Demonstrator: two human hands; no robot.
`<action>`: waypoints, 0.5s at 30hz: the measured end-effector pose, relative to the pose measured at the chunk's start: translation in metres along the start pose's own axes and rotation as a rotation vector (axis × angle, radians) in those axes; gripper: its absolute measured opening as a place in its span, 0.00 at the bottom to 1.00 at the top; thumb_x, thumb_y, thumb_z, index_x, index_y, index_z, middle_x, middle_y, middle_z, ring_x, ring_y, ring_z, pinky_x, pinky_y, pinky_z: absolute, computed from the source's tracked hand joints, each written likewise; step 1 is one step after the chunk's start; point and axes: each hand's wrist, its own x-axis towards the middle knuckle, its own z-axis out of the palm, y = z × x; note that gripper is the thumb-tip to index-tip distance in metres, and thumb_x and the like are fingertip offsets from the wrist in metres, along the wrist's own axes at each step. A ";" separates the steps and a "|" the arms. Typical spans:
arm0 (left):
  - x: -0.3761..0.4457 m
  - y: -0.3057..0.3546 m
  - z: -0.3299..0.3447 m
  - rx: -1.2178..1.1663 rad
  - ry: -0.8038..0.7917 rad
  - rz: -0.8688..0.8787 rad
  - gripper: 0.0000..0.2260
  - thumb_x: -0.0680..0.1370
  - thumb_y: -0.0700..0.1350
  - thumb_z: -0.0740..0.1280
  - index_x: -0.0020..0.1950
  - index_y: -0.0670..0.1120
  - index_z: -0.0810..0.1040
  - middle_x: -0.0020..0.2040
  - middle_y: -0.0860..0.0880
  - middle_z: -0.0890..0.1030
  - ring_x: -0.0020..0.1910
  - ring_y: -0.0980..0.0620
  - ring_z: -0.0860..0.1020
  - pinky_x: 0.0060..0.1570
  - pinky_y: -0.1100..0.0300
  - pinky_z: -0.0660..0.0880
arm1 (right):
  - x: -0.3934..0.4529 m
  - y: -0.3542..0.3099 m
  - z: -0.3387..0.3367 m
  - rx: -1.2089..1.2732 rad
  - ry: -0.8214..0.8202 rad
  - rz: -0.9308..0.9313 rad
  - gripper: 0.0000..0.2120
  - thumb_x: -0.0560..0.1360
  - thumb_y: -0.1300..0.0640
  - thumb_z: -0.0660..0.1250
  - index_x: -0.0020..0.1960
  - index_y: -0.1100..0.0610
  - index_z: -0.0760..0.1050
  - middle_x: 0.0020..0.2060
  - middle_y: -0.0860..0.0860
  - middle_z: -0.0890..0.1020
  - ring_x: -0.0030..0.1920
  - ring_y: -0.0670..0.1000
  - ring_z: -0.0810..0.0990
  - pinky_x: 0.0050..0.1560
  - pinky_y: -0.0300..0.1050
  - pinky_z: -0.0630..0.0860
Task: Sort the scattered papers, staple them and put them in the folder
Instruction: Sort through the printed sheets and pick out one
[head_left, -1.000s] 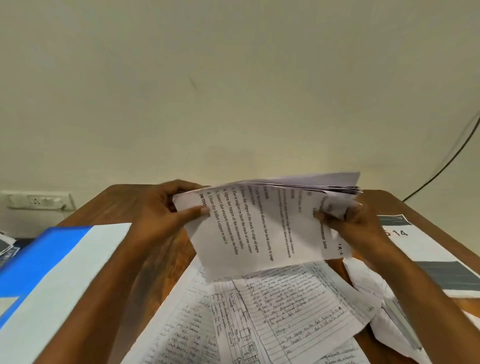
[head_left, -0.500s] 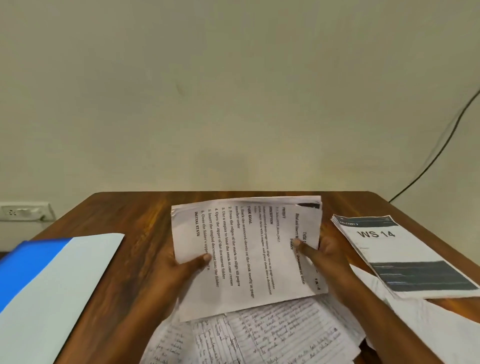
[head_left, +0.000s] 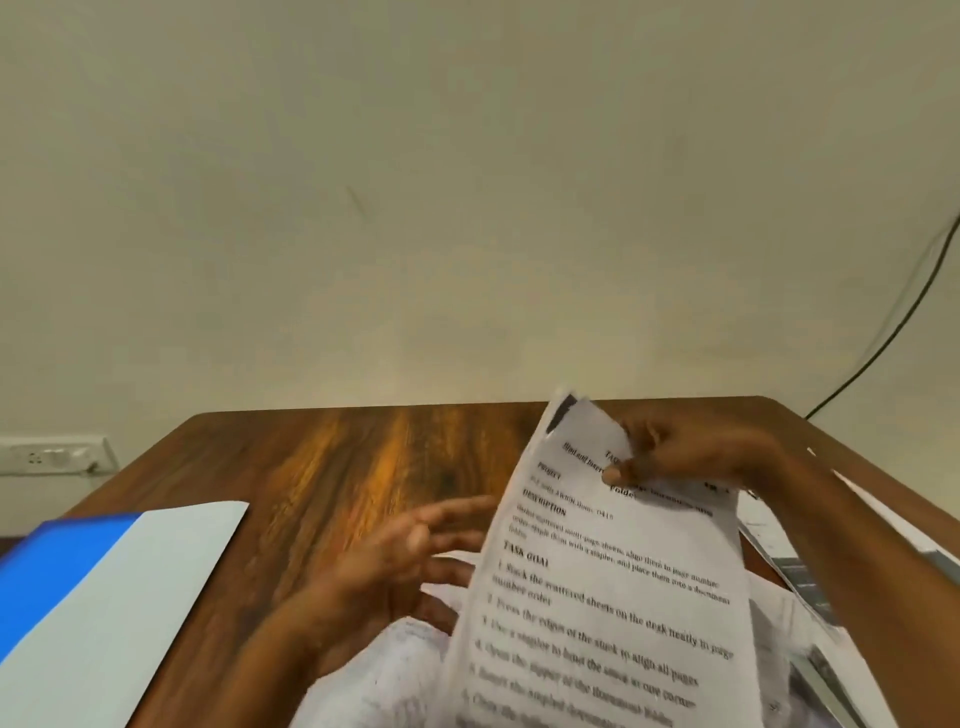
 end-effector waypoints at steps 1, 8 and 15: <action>0.010 -0.004 0.011 0.144 0.067 -0.044 0.39 0.70 0.59 0.81 0.77 0.47 0.72 0.70 0.41 0.81 0.65 0.38 0.81 0.56 0.47 0.83 | 0.008 -0.003 0.004 -0.149 -0.043 0.021 0.05 0.79 0.56 0.74 0.51 0.47 0.84 0.47 0.46 0.88 0.48 0.52 0.87 0.45 0.41 0.82; 0.058 -0.049 0.039 0.290 0.541 0.046 0.09 0.82 0.39 0.71 0.62 0.44 0.82 0.55 0.46 0.89 0.53 0.46 0.88 0.55 0.45 0.85 | 0.059 0.002 0.050 -0.558 0.110 0.107 0.18 0.77 0.49 0.73 0.64 0.50 0.76 0.60 0.46 0.79 0.60 0.51 0.78 0.61 0.51 0.76; 0.071 -0.075 0.040 0.377 0.840 0.202 0.09 0.83 0.40 0.69 0.61 0.50 0.84 0.49 0.52 0.89 0.47 0.50 0.89 0.48 0.45 0.86 | 0.063 0.032 0.155 0.123 0.887 -0.106 0.24 0.67 0.27 0.72 0.49 0.45 0.76 0.47 0.41 0.82 0.43 0.45 0.81 0.42 0.44 0.81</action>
